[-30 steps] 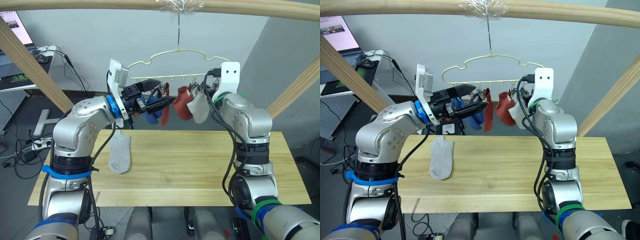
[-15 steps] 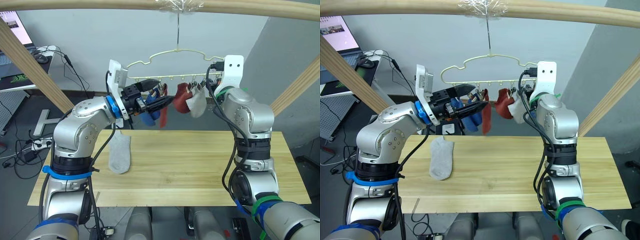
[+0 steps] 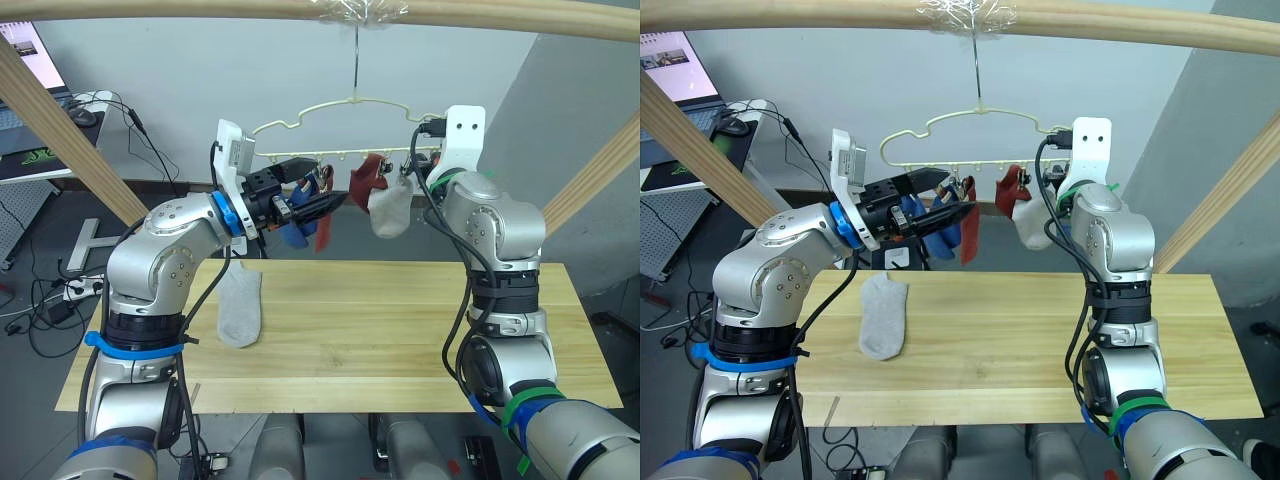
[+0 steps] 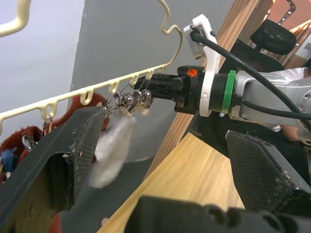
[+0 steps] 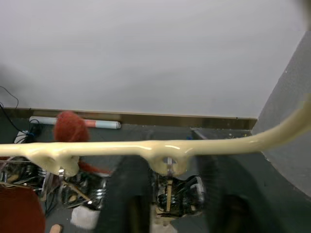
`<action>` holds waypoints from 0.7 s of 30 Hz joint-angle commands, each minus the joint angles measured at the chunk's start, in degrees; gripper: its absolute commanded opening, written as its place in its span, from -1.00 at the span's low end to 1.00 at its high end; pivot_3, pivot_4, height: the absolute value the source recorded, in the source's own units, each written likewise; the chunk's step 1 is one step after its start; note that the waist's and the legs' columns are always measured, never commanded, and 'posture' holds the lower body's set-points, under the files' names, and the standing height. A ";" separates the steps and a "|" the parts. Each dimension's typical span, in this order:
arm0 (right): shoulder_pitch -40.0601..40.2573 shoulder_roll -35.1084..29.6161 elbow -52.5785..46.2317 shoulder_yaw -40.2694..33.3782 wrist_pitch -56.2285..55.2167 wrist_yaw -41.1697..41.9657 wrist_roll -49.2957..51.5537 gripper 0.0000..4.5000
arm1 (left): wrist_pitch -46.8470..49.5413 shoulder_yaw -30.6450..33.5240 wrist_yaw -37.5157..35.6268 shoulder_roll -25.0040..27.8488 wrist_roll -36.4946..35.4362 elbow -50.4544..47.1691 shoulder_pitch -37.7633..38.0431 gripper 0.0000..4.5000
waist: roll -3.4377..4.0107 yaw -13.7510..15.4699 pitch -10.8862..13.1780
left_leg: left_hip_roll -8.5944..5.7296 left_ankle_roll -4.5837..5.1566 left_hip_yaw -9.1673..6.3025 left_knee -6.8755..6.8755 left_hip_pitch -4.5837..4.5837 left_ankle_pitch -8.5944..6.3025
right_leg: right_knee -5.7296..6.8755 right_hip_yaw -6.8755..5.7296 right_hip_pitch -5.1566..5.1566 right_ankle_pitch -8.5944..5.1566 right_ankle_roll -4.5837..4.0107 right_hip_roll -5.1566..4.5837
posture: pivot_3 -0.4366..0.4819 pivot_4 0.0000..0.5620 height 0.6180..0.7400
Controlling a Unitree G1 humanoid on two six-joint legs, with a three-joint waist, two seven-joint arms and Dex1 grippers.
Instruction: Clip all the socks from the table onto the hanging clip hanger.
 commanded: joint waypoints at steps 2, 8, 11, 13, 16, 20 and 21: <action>-1.23 -0.33 -1.11 -0.58 -1.13 -0.18 0.11 -1.00 | -1.06 0.55 -0.06 0.43 0.27 -1.76 0.09 1.00 | 0.00 0.01 0.00 | 0.00 0.00 0.00 0.00 0.00 0.00 | 0.00 0.00 0.00 0.00 0.00 0.00 | 0.21 -0.13 1.00; -1.18 -0.49 -1.12 -0.69 -1.14 -0.28 0.04 -1.00 | 1.11 0.08 1.00 1.45 0.89 -1.64 1.88 1.00 | 0.00 0.00 0.00 | 0.00 0.00 0.00 0.00 0.00 0.00 | 0.00 0.00 0.01 0.00 0.00 0.00 | 0.21 -0.13 1.00; -1.02 -0.54 -1.44 -0.65 -0.73 -0.15 0.13 -1.00 | 2.27 -1.19 2.15 3.68 3.97 -0.22 4.63 1.00 | 0.00 -0.02 0.00 | 0.00 0.00 0.00 0.00 0.00 0.00 | 0.00 0.00 0.00 0.00 0.00 0.00 | 0.22 -0.13 1.00; -0.90 -0.43 -1.78 -0.64 -0.44 -0.16 0.23 -1.00 | 1.95 -1.89 2.72 5.62 6.84 2.37 7.45 1.00 | 0.01 -0.03 0.00 | 0.00 0.00 0.00 -0.01 0.01 0.00 | 0.01 0.01 0.00 0.00 0.00 0.00 | 0.22 -0.13 1.00; -0.70 -0.18 -2.45 -0.62 -0.03 -0.16 0.43 -1.00 | -1.74 -2.73 2.79 7.86 11.70 6.67 11.30 1.00 | 0.02 -0.03 0.01 | 0.01 0.00 0.01 -0.04 0.04 0.00 | 0.01 0.02 -0.01 0.00 0.00 0.00 | 0.23 -0.13 1.00; -0.28 0.27 -3.49 -0.56 0.68 -0.20 0.63 -1.00 | -8.15 -2.22 4.66 9.42 18.03 17.81 13.81 1.00 | 0.04 0.19 0.03 | 0.01 0.00 0.00 -0.11 0.02 0.00 | 0.00 0.00 -0.06 -0.01 -0.02 0.00 | 0.23 -0.12 1.00; -0.18 0.34 -3.74 -0.57 0.85 -0.20 0.64 -1.00 | -9.32 -1.75 4.53 9.48 18.63 20.44 13.86 1.00 | 0.04 0.19 0.03 | 0.01 0.00 0.01 -0.12 0.02 0.00 | 0.00 -0.01 -0.06 -0.01 -0.02 0.00 | 0.23 -0.12 1.00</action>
